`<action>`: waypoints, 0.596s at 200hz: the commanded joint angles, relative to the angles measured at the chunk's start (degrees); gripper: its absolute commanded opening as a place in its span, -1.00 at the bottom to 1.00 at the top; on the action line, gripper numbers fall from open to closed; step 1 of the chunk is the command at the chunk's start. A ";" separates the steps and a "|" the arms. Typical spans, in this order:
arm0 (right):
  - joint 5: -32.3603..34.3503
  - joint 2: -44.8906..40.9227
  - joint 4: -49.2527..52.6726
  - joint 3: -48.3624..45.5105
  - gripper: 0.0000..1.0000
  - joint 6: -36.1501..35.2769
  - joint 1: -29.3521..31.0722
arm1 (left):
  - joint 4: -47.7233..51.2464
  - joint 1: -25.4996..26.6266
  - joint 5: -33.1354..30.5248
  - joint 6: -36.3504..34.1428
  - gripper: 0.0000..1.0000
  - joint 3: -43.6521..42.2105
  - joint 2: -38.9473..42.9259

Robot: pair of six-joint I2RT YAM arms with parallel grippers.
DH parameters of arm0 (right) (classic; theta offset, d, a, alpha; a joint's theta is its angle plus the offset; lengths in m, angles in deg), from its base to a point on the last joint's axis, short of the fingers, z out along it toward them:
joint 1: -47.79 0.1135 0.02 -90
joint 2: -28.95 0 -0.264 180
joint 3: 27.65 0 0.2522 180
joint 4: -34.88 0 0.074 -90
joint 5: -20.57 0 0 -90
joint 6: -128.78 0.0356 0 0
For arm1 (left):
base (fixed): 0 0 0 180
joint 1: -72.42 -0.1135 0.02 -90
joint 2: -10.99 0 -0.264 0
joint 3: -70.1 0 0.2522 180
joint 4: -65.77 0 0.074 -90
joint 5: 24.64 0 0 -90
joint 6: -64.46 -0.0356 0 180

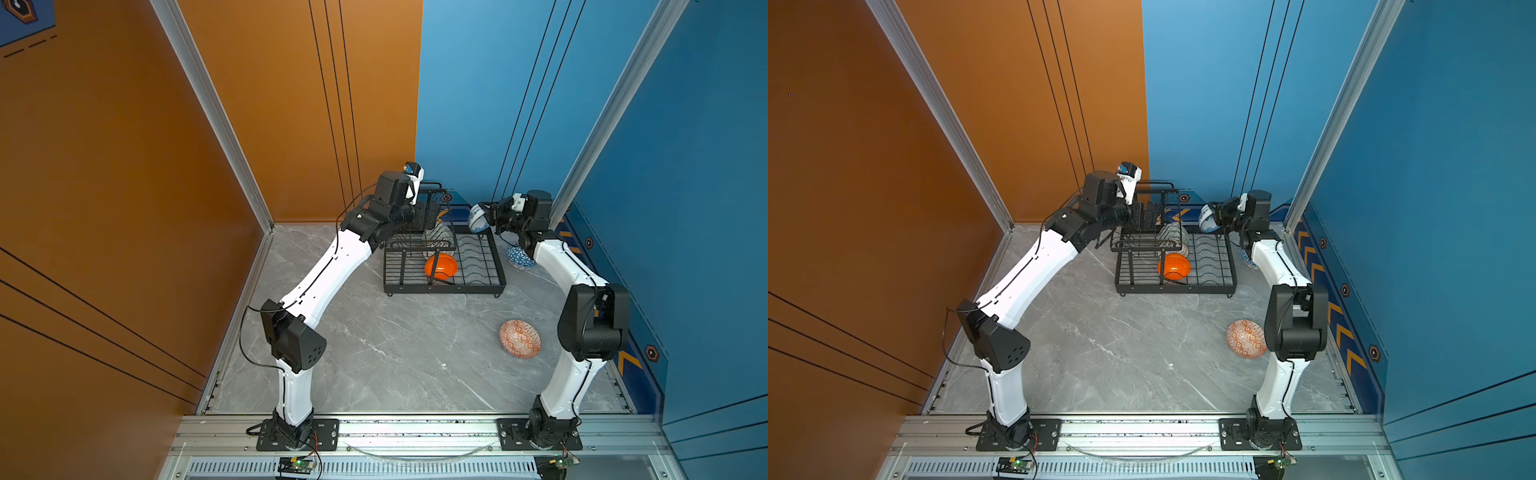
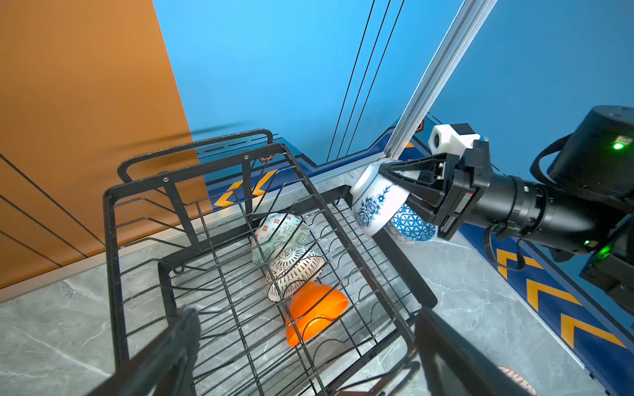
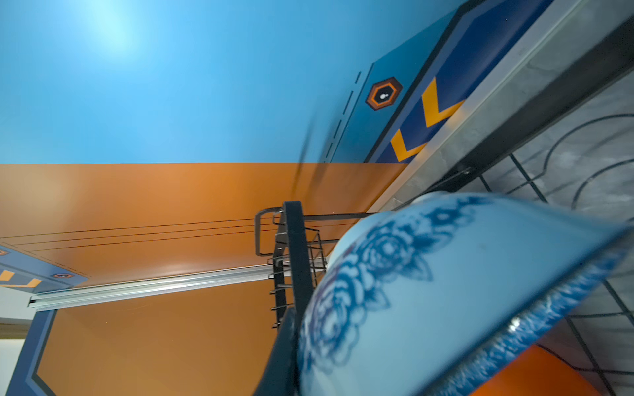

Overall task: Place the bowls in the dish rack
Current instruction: 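Lower the floral bowl toward the rack's far slots with the right gripper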

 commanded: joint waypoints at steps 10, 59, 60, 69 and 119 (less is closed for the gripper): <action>1.38 1.10 -16.91 -2.18 -1.00 -0.78 0.32 | 0.82 -0.10 1.34 -1.66 0.96 1.51 0.21; 3.55 5.60 -21.83 -1.85 -1.00 1.21 -0.34 | 0.06 0.05 1.89 -1.56 0.96 2.67 -0.94; 3.62 5.66 -21.93 -1.84 -1.00 1.32 -0.36 | 0.09 0.05 1.90 -1.56 0.96 2.66 -0.97; 3.91 6.55 -22.32 -1.80 -1.00 1.65 -0.47 | 0.02 0.10 1.87 -1.56 0.96 3.13 -1.23; 4.96 9.77 -25.10 -1.67 -1.00 2.59 -0.38 | 0.03 0.32 2.50 -1.56 0.96 4.75 -2.69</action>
